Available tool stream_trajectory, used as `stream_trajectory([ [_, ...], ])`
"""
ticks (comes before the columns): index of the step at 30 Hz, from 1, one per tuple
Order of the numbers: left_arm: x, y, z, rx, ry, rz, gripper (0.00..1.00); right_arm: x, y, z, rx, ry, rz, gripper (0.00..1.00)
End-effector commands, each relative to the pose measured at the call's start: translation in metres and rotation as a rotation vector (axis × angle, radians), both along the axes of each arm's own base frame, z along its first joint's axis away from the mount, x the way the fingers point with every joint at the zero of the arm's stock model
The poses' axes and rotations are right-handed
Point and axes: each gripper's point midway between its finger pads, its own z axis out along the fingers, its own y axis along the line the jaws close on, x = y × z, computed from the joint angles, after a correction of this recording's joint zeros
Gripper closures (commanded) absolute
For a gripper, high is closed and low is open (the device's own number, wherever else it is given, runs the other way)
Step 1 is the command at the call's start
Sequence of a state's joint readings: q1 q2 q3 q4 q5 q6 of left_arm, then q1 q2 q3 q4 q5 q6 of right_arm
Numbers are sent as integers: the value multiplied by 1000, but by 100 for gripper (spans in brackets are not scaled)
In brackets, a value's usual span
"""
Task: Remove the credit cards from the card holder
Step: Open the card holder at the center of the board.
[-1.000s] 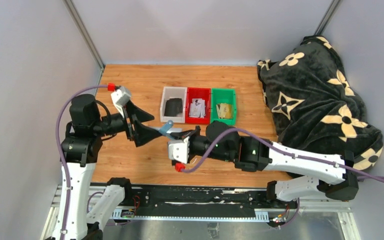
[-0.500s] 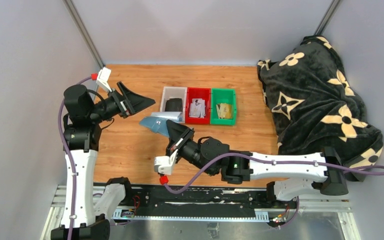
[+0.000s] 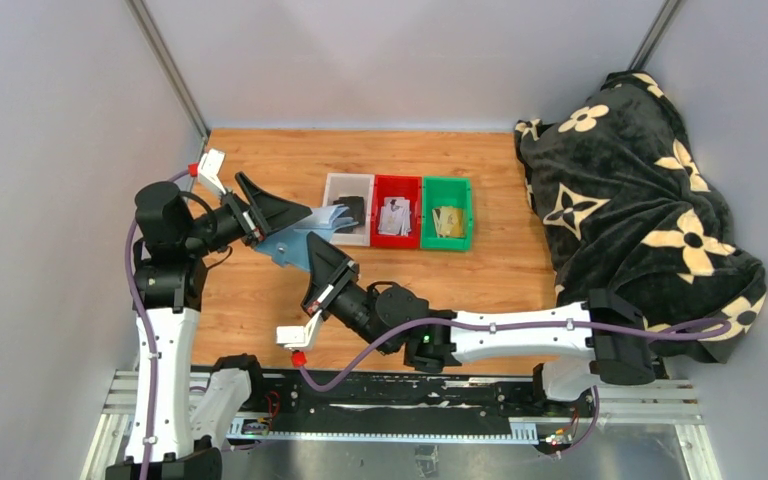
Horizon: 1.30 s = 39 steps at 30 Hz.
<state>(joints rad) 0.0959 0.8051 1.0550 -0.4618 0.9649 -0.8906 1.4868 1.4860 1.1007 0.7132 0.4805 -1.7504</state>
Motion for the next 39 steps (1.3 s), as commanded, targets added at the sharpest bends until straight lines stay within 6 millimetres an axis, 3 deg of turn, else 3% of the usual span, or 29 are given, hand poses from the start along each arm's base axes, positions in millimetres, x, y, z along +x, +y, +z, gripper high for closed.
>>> stream_trajectory([
  [1,-6,-3,-6,-20,47,-31,0,-3,-8,34,75,-175,-68,100],
  [6,-9,-6,9,-61,7,-53,0,-2,3,21,51,-185,-77,100],
  [9,-11,-5,22,-2,-100,-67,0,7,-1,13,77,-106,-120,100],
  [11,-1,8,16,147,-146,10,0,13,-7,8,107,-61,-155,100],
  [15,19,45,38,350,-233,215,0,35,-32,5,212,-6,-323,100],
  [21,13,48,38,323,-206,243,0,58,-53,9,343,9,-509,100],
  [27,-6,41,7,296,-94,208,3,67,-46,17,431,55,-557,100],
  [31,-2,41,-1,270,-40,207,7,68,-43,22,461,63,-560,100],
  [35,16,39,15,161,-62,234,15,66,-38,23,463,64,-551,100],
  [39,28,34,38,26,-82,244,16,61,-30,17,455,78,-532,100],
])
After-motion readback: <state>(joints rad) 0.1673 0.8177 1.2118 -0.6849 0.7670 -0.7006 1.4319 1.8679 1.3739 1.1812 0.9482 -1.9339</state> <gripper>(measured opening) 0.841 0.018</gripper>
